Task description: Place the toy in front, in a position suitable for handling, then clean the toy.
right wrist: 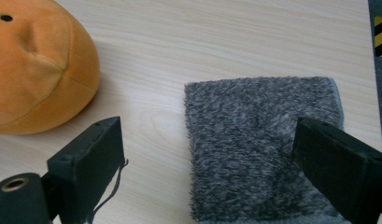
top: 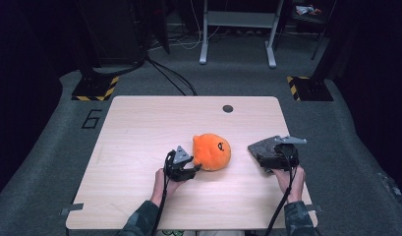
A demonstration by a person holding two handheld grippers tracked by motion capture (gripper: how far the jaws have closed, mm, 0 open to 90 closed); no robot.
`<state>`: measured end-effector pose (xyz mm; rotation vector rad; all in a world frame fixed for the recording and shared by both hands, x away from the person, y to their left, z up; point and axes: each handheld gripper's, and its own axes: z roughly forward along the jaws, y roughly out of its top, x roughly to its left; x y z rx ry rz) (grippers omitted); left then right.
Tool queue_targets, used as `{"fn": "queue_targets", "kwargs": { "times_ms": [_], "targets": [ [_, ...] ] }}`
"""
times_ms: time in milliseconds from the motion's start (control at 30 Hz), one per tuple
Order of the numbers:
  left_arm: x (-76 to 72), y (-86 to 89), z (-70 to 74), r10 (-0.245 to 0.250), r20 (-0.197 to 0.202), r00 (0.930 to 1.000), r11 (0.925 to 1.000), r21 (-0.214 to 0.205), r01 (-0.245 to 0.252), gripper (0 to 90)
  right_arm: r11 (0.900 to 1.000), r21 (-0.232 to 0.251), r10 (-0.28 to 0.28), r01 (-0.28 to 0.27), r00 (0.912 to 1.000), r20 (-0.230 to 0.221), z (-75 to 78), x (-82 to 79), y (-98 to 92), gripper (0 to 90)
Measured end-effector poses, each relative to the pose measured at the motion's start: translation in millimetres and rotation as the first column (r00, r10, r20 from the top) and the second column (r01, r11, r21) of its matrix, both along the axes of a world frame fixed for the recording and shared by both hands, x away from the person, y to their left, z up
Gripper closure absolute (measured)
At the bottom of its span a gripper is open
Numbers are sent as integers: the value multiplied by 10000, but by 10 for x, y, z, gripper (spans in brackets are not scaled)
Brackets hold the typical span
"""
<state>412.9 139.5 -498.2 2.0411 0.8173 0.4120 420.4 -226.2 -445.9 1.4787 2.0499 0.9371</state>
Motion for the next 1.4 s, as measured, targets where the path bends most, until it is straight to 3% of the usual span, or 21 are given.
{"fn": "queue_targets", "kwargs": {
  "times_ms": [167, 367, 533, 733, 767, 867, 1000, 1167, 1267, 1400],
  "targets": [
    [-1, -6, 18, -2, -18, 10000, 10000, -31, 2, 598, 9998, -164, -132, 129, 9997, -197, -13, 40, -49, 80],
    [-10, -17, 24, 53, 12, 10000, 9999, 149, -54, 681, 9943, -925, -593, 525, 9956, -729, -76, 188, -118, 81],
    [-7, -18, 26, 109, -64, 9999, 9999, 104, -108, 729, 9903, -1286, -673, 520, 9908, -1176, -178, 298, -148, 86],
    [-12, -27, 22, 136, 11, 9999, 9999, 13, -137, 771, 9891, -1406, -703, 443, 9801, -1857, -334, 390, -156, 108],
    [-16, -28, 19, 157, 10, 9999, 9999, 4, -157, 774, 9896, -1312, -859, 593, 9745, -2075, -353, 392, -147, 116],
    [-20, -29, 17, 124, 49, 9999, 9999, 18, -124, 778, 9885, -1440, -760, 454, 9737, -2149, -410, 416, -174, 148],
    [-26, -32, 17, 77, 91, 9999, 9999, 78, -77, 778, 9874, -1533, -779, 386, 9626, -2595, -519, 430, -177, 193],
    [-35, -29, 16, -34, 104, 9999, 9999, 148, 32, 778, 9924, -1209, -525, 222, 9659, -2535, -558, 439, -225, 223],
    [-46, -36, 9, 22, 159, 9999, 9999, 108, -24, 779, 9928, -1172, -573, 263, 9611, -2702, -545, 437, -211, 264],
    [-50, -33, 5, 17, 188, 9998, 10000, 70, -19, 782, 9930, -1156, -543, 245, 9635, -2621, -524, 441, -215, 418]
  ]
}}
